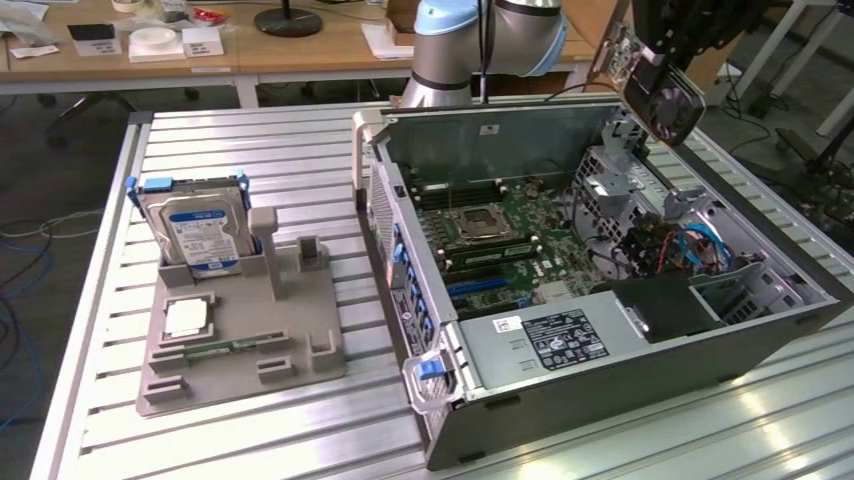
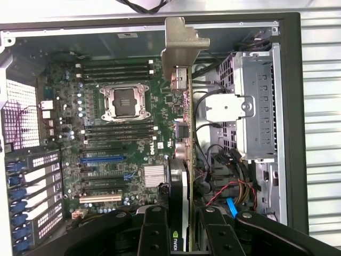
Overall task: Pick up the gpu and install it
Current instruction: 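Pick up the gpu and move the gpu toward the slot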
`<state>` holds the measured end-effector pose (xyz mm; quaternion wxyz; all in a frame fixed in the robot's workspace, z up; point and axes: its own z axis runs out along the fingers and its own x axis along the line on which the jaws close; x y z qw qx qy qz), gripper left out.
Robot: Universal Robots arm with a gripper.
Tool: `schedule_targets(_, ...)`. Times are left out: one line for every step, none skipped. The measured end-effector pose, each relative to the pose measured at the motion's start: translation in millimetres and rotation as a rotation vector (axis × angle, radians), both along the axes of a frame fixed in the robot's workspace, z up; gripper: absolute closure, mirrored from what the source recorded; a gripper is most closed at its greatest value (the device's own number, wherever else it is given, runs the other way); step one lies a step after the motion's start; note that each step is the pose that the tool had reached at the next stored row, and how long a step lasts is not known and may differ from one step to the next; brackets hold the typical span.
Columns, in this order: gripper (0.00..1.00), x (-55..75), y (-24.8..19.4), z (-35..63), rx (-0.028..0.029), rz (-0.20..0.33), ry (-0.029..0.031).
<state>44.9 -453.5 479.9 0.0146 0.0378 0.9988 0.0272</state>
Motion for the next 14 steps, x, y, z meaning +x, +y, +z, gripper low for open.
schedule_targets(0.73,0.4,0.0,-1.1,-0.0001,0.0,0.0)
schedule_targets(0.73,0.9,0.0,-2.3,-0.0003,0.0,0.0)
schedule_targets(0.73,1.4,0.0,-3.9,-0.0001,0.0,0.0)
schedule_targets(0.73,1.8,-0.1,-5.5,-0.0001,0.0,0.0)
schedule_targets(0.73,2.3,0.0,-7.1,-0.0002,0.0,0.0)
schedule_targets(0.73,3.2,0.0,-8.5,0.0,0.0,0.0)
schedule_targets(0.73,4.3,-0.1,-9.6,0.0,0.0,0.0)
schedule_targets(0.73,5.3,0.0,-10.4,0.0,0.0,0.0)
schedule_targets(0.73,5.7,0.0,-10.7,-0.0001,0.0,0.0)
schedule_targets(0.73,5.7,-0.1,-10.7,-0.0002,0.0,0.0)
schedule_targets(0.73,5.7,-0.1,-10.7,-0.0003,0.0,0.0)
schedule_targets(0.73,5.7,-0.1,-10.7,-0.0002,0.0,0.0)
schedule_targets(0.73,5.7,-0.1,-10.8,-0.0001,0.0,0.0)
schedule_targets(0.73,6.3,-0.1,-11.0,0.0,0.0,0.0)
